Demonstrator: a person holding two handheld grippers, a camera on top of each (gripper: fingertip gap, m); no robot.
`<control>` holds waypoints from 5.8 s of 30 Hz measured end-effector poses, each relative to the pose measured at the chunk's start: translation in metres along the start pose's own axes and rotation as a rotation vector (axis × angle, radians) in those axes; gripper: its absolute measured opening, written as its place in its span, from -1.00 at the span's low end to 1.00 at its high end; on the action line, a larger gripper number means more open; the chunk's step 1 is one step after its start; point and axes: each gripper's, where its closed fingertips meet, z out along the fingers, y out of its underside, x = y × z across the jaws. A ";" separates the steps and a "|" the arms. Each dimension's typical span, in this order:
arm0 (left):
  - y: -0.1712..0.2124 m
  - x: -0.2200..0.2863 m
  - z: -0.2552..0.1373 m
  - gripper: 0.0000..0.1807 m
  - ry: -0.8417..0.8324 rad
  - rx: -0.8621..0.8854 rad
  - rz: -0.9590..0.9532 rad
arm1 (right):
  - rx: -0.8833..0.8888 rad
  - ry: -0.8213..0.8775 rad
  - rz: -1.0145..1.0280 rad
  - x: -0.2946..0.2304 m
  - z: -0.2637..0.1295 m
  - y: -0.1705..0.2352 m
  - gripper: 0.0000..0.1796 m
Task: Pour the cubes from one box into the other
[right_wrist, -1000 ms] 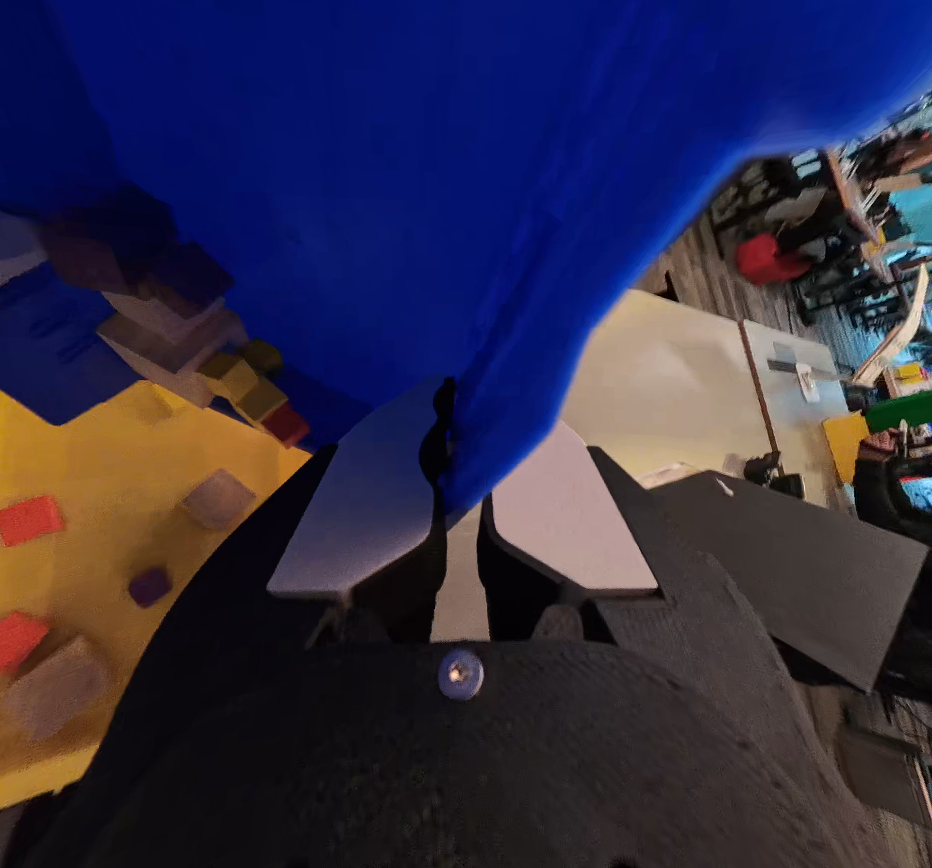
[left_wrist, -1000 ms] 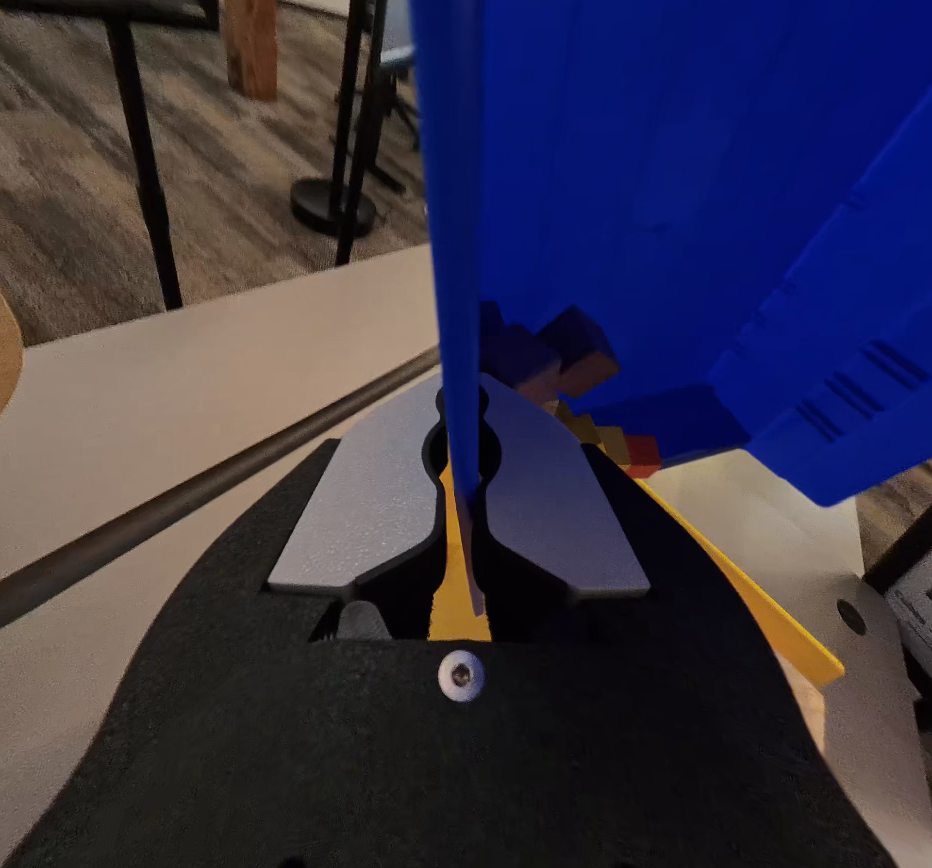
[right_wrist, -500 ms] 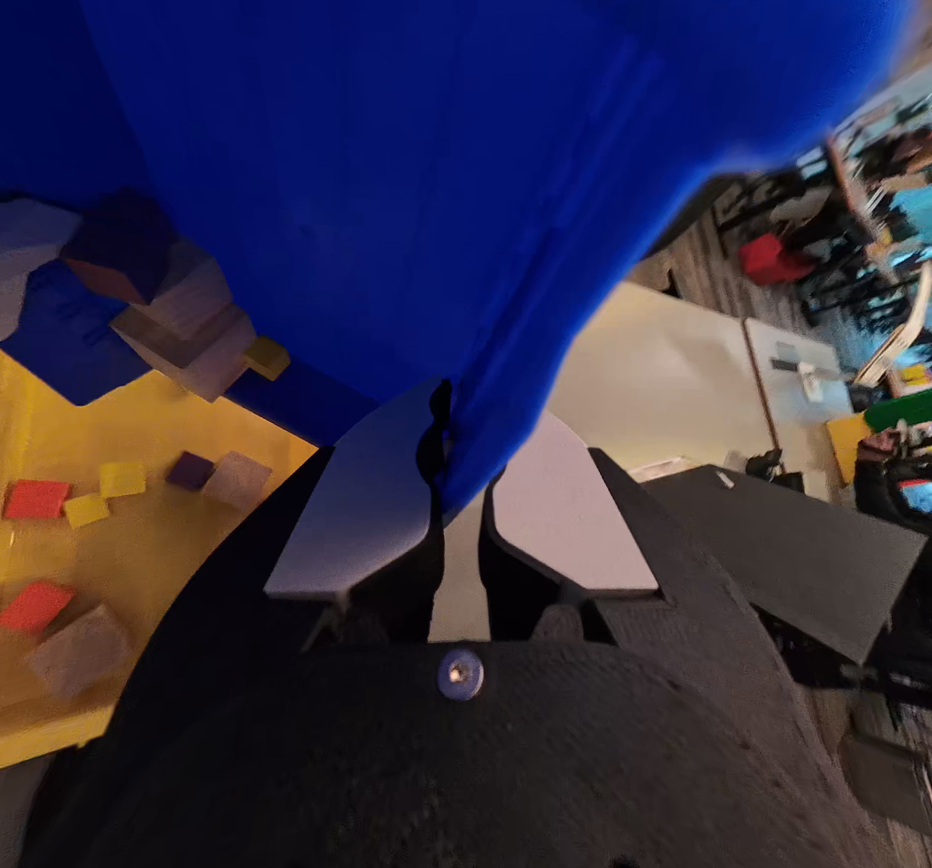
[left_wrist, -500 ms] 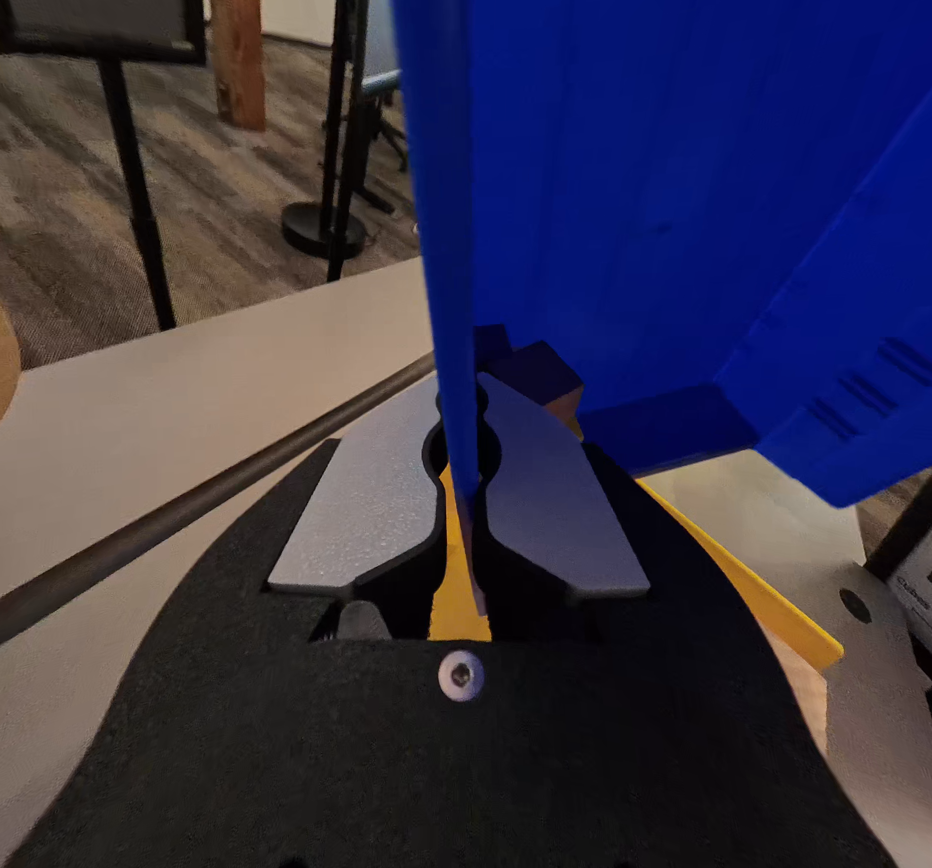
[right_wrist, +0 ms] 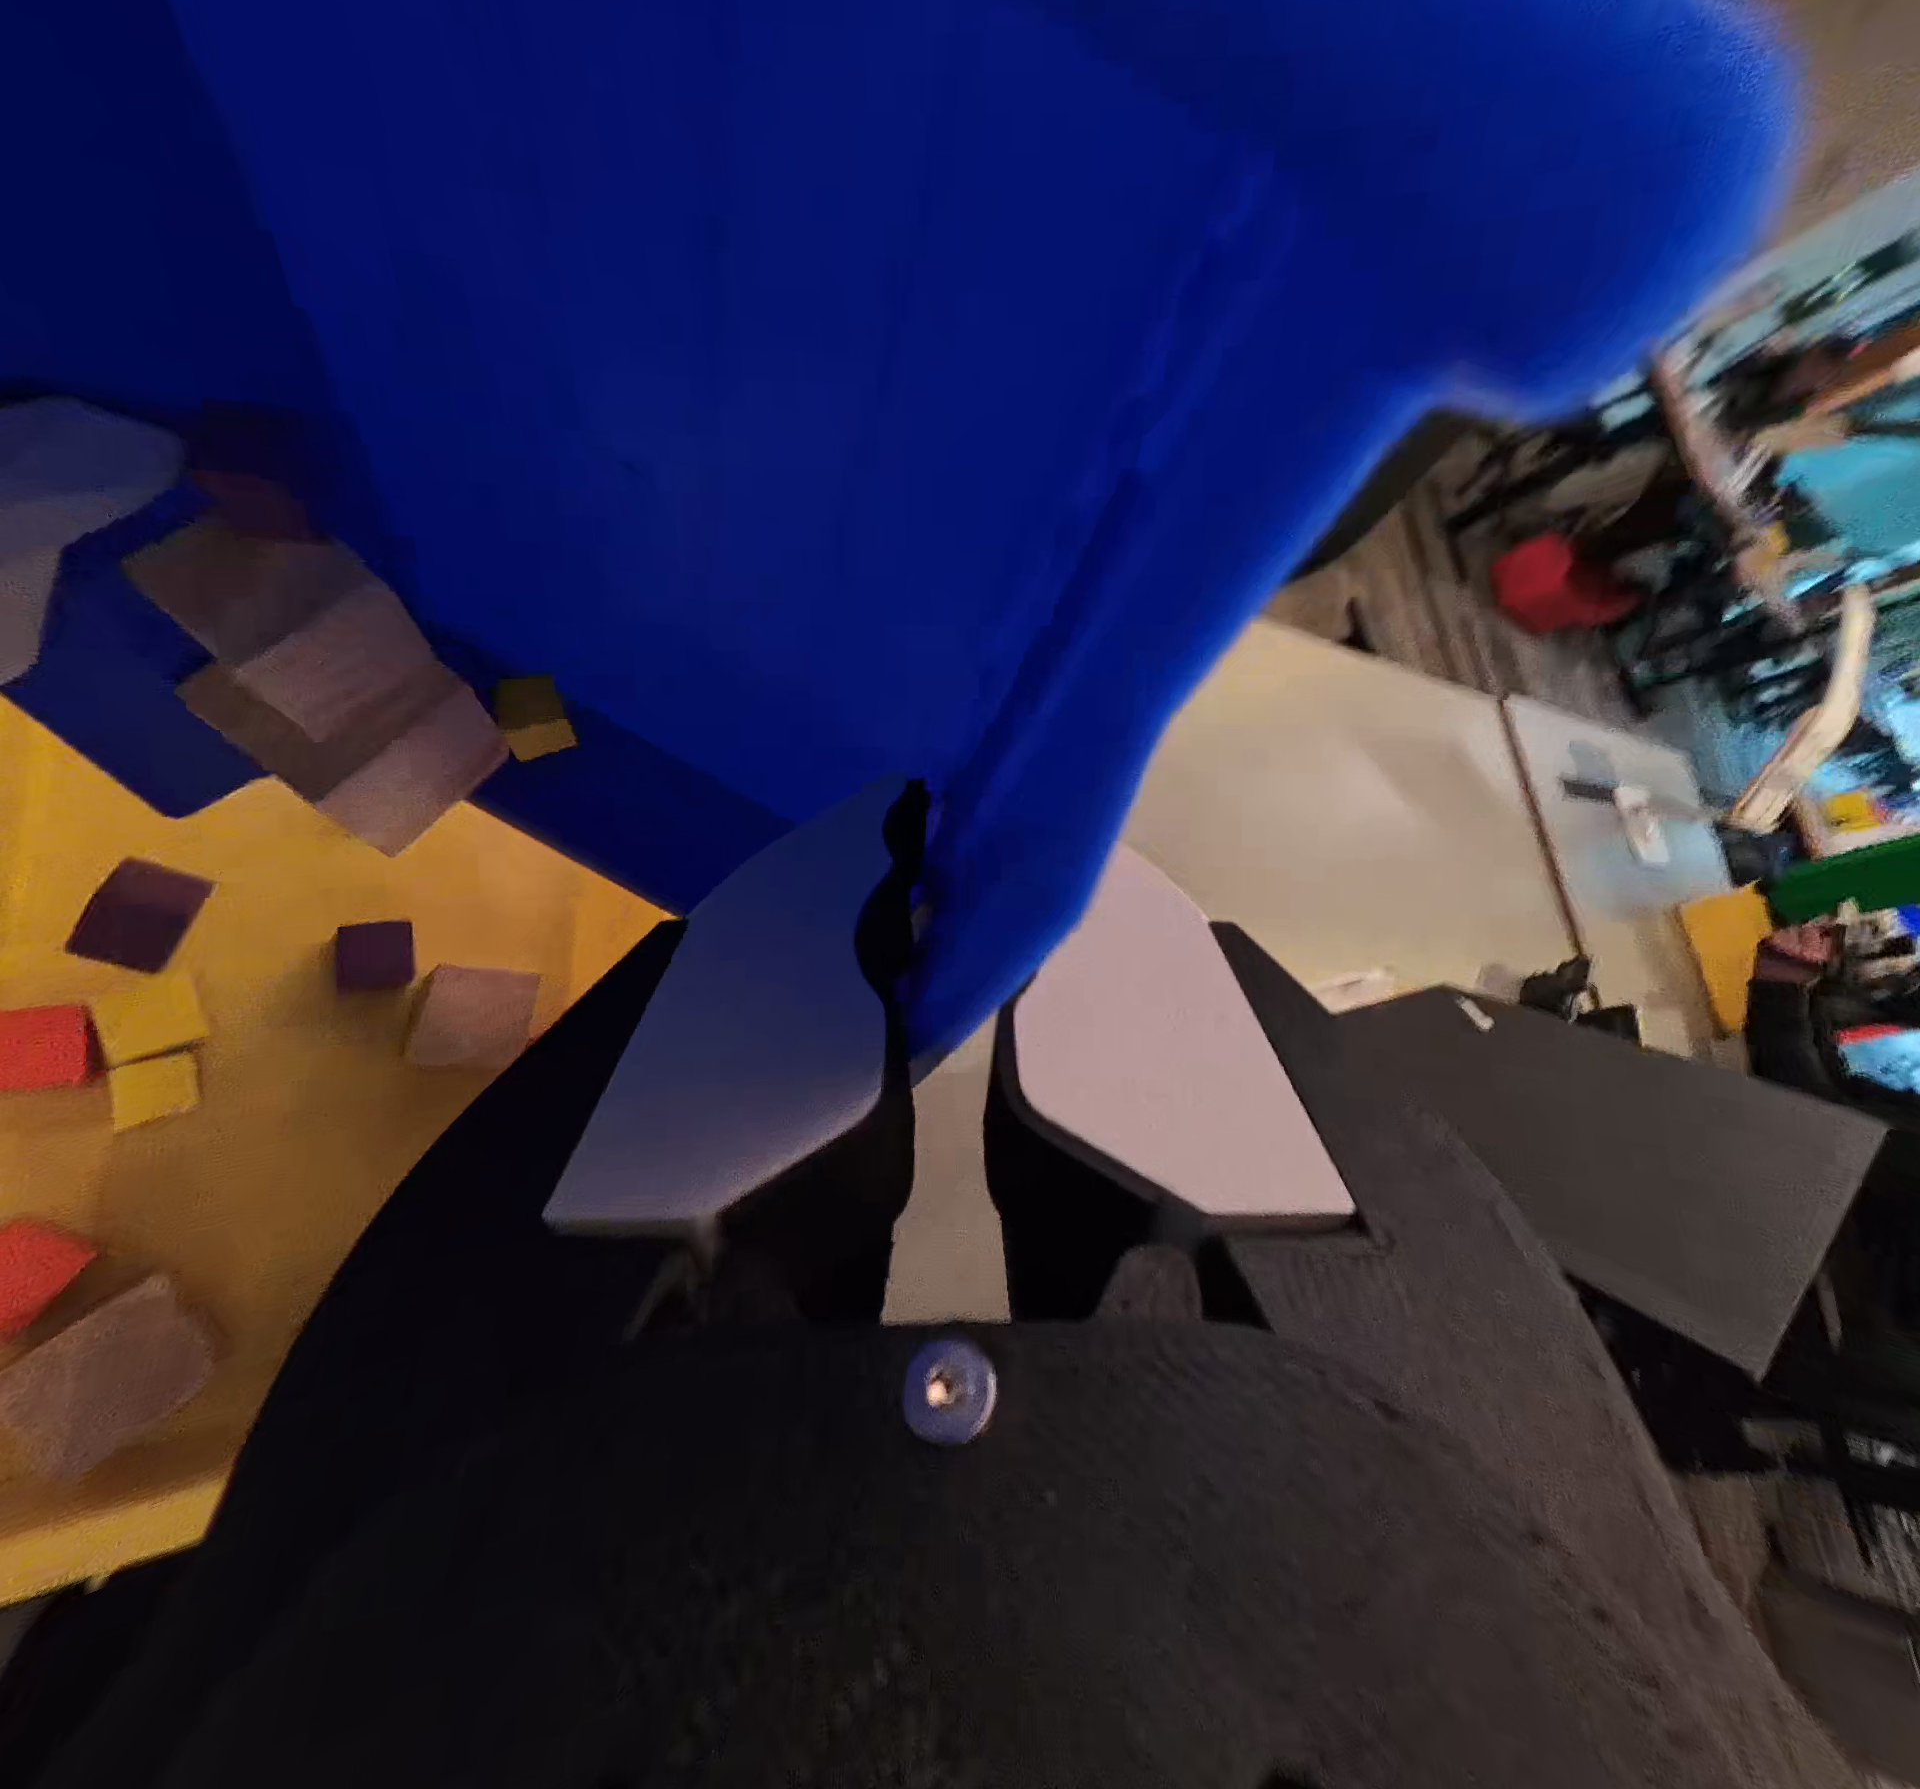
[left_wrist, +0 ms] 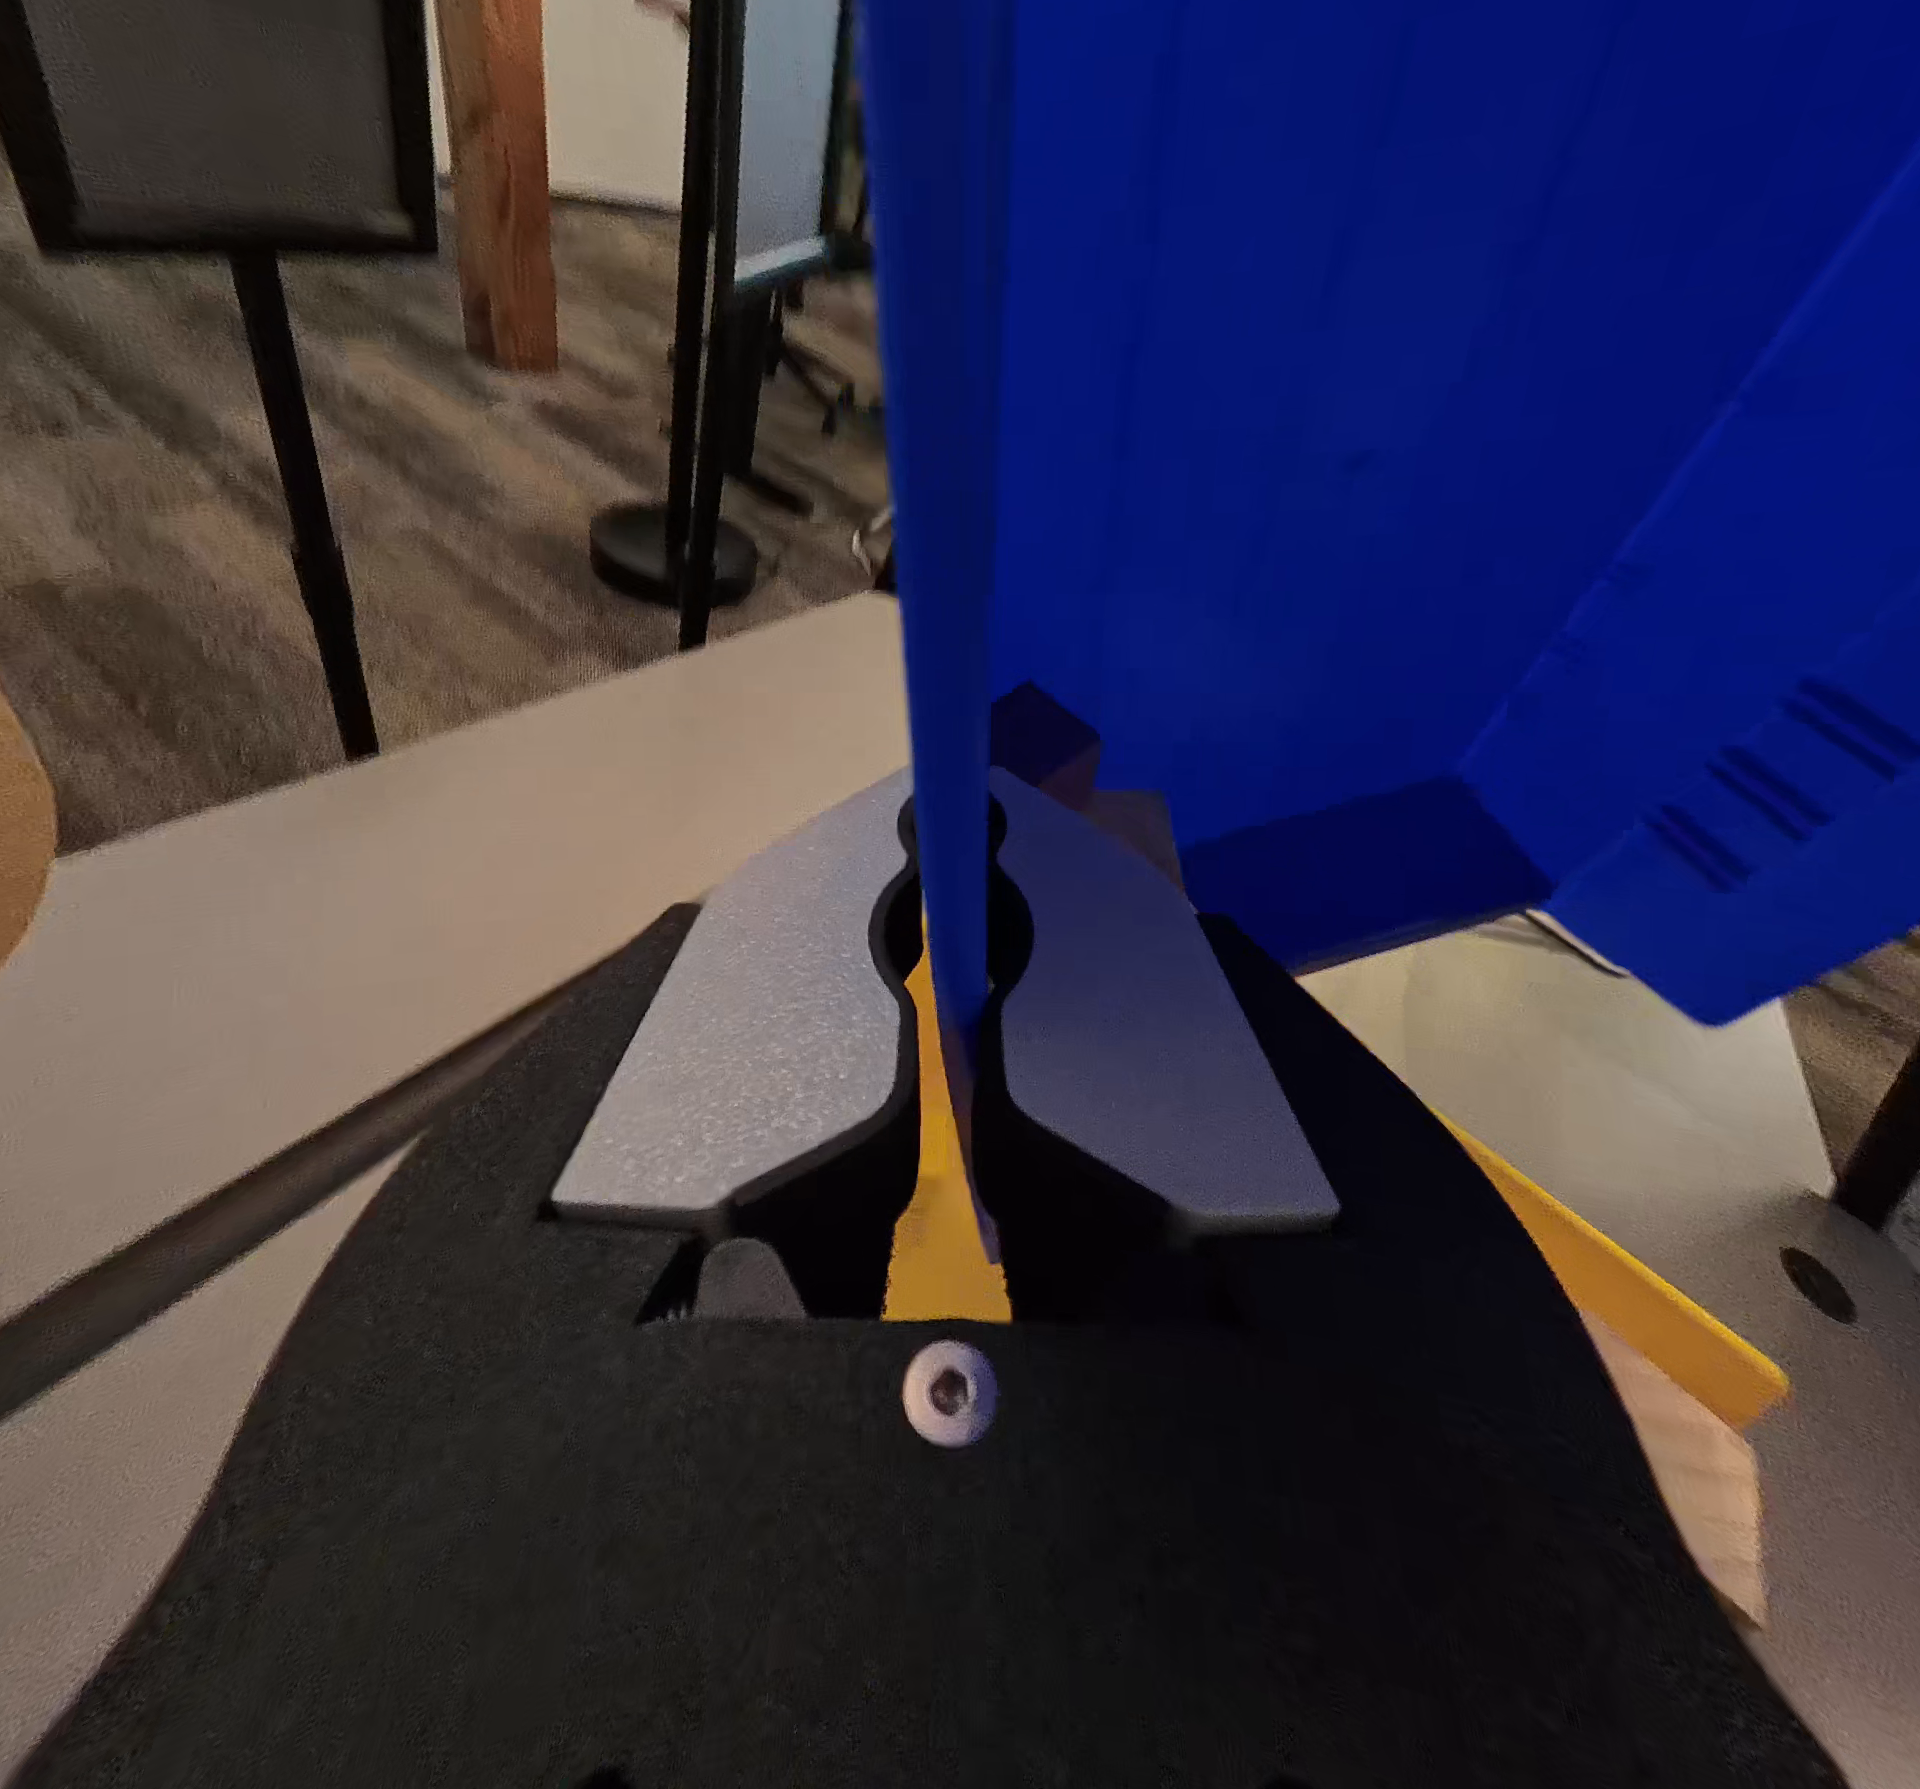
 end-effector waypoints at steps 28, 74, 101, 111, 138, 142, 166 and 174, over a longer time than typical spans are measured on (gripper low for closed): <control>-0.018 0.008 -0.020 -0.94 -0.056 0.024 0.055 | 0.066 -0.012 -0.011 0.008 -0.015 -0.007 -0.92; 0.175 0.025 -0.082 -0.02 -0.005 -0.849 -0.207 | -0.582 -0.593 0.305 0.080 0.115 0.156 -0.93; 0.165 -0.161 -0.260 -0.92 -0.313 -0.948 -0.207 | -0.868 -0.813 0.323 -0.082 0.169 0.232 -0.93; 0.161 -0.247 -0.411 -0.90 -0.514 -0.840 -0.343 | -0.917 -0.852 0.214 -0.157 0.150 0.216 -0.93; 0.062 -0.213 -0.544 -0.57 -0.660 -0.206 -0.092 | 0.320 -0.409 0.203 -0.057 0.048 0.059 -0.67; 0.074 -0.197 -0.554 -0.48 -0.641 -0.160 -0.119 | 0.606 -0.493 0.312 -0.069 -0.009 0.057 -0.47; -0.032 -0.113 -0.477 -0.46 -0.512 -0.086 0.062 | 1.012 -0.761 0.353 -0.116 -0.115 -0.068 -0.62; 0.000 -0.175 -0.494 -0.52 -0.643 -0.145 0.010 | 0.888 -0.974 0.310 -0.185 -0.107 -0.074 -0.63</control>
